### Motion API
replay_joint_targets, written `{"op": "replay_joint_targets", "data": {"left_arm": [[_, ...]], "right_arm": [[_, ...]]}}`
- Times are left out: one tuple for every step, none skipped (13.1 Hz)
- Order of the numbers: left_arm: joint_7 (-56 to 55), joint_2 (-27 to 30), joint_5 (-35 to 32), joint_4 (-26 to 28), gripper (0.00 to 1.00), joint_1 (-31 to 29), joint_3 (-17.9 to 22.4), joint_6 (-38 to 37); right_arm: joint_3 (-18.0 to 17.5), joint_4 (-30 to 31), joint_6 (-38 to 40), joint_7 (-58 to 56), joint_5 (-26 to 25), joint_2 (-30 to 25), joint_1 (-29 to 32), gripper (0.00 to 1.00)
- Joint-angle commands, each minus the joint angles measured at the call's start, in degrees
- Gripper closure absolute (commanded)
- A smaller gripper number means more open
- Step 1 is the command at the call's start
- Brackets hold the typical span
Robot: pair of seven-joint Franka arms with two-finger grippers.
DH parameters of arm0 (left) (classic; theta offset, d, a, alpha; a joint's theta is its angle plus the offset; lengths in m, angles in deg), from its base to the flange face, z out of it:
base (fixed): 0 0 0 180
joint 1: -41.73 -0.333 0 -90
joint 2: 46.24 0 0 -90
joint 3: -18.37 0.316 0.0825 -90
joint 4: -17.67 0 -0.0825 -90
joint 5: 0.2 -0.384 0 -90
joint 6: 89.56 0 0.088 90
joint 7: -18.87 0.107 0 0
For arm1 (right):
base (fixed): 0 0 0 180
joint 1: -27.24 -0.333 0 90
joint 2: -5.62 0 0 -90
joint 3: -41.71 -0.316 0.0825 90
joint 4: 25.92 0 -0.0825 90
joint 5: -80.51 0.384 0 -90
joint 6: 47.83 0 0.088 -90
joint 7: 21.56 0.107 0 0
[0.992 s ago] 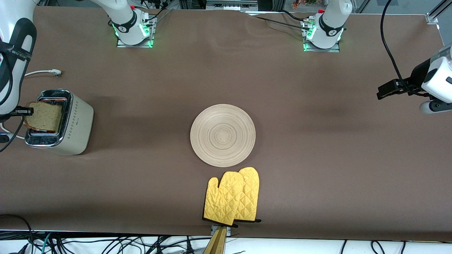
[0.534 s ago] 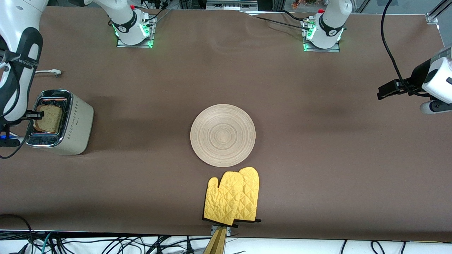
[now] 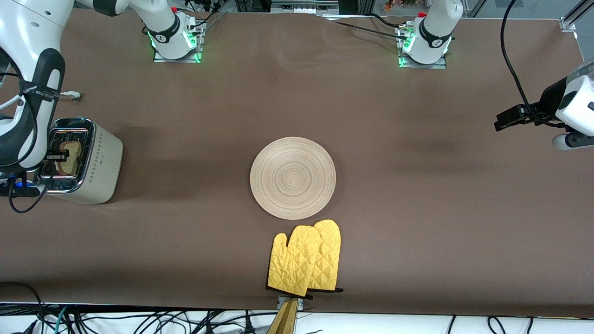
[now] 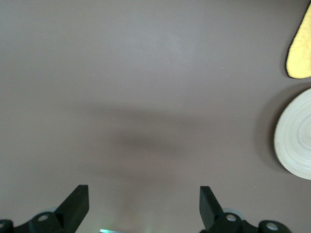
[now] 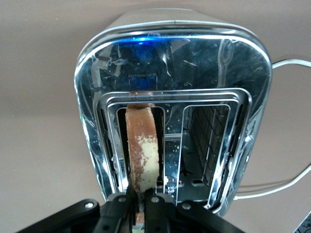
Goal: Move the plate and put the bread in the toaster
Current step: 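Lower the bread slice into the toaster slot with the right gripper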
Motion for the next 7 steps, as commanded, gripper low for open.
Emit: {"op": "replay_joint_targets", "data": {"left_arm": [[-0.66, 0.13, 1.82, 0.14, 0.00, -0.77, -0.16, -0.08], [-0.66, 0.13, 1.55, 0.14, 0.00, -0.77, -0.16, -0.08], [-0.57, 0.13, 1.46, 0.14, 0.00, -0.86, -0.16, -0.08], [-0.66, 0.13, 1.46, 0.14, 0.00, -1.12, -0.16, -0.08], [-0.66, 0.13, 1.46, 0.14, 0.00, -1.12, -0.16, -0.08], [-0.57, 0.13, 1.46, 0.06, 0.00, -1.21, -0.16, -0.08], [-0.31, 0.13, 1.38, 0.06, 0.00, -1.21, -0.16, -0.08]], "right_arm": [[-0.13, 0.11, -1.28, -0.60, 1.53, -0.15, 0.35, 0.00], [-0.04, 0.02, -1.19, -0.78, 1.53, -0.41, 0.35, 0.00], [0.05, -0.16, -1.11, -0.87, 1.53, -0.58, 0.44, 0.00], [0.31, -0.42, -0.93, -0.87, 1.53, -0.76, 0.44, 0.00], [0.66, -0.51, -0.84, -0.96, 1.53, -1.46, 0.53, 0.00], [1.36, -1.03, -0.49, -1.05, 1.44, -2.07, 0.62, 0.00], [1.98, -1.99, 0.29, -1.13, 1.27, -3.12, 0.53, 0.00]]}}
